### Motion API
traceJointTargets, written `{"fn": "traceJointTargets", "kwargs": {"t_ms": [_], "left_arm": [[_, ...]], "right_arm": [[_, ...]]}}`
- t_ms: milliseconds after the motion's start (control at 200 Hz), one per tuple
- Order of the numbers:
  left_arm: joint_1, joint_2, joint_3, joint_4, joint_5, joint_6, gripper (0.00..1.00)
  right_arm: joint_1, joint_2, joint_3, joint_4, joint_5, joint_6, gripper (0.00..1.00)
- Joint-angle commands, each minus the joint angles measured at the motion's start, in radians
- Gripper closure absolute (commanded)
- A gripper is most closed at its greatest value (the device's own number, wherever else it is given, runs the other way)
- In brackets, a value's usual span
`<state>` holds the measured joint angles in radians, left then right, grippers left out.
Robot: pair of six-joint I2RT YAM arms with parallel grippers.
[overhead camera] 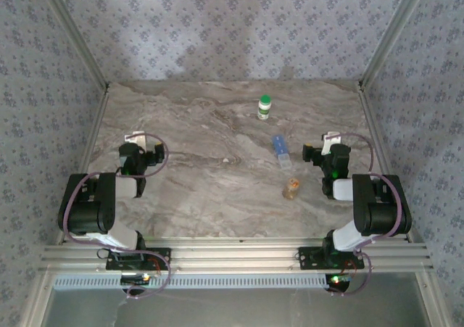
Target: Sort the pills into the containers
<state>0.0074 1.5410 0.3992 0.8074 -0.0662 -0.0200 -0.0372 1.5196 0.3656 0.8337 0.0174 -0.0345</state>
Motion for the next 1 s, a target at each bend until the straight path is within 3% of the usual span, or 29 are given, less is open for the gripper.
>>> {"fn": "traceJointTargets", "kwargs": {"t_ms": [0,180,350,430,580,660,780,995], "left_arm": [[0.004,-0.005,0.015,0.007,0.019,-0.001,0.00],[0.000,-0.007,0.011,0.011,0.008,0.004,0.00],[-0.030,-0.068,0.018,-0.046,-0.100,0.001,0.00],[-0.045,-0.130,0.047,-0.166,-0.210,-0.033,0.01],[-0.046,-0.277,0.137,-0.491,-0.361,-0.242,0.00],[-0.044,-0.349,0.144,-0.557,-0.329,-0.314,0.00],[-0.041,-0.401,0.074,-0.423,-0.157,-0.347,0.00],[-0.051,-0.403,0.064,-0.357,-0.001,-0.350,0.00]], "right_arm": [[-0.005,0.005,0.022,-0.019,-0.007,0.015,0.00],[0.010,-0.023,0.051,-0.084,-0.021,-0.014,0.00],[0.104,-0.109,0.264,-0.537,0.114,-0.018,0.00],[0.153,-0.097,0.379,-0.715,0.179,0.016,0.00],[0.235,-0.029,0.575,-0.970,0.121,0.012,0.00],[0.270,0.018,0.651,-1.079,0.048,0.006,0.00],[0.287,0.099,0.712,-1.162,-0.056,-0.017,0.03],[0.280,0.276,0.864,-1.260,-0.087,-0.111,0.11]]}}
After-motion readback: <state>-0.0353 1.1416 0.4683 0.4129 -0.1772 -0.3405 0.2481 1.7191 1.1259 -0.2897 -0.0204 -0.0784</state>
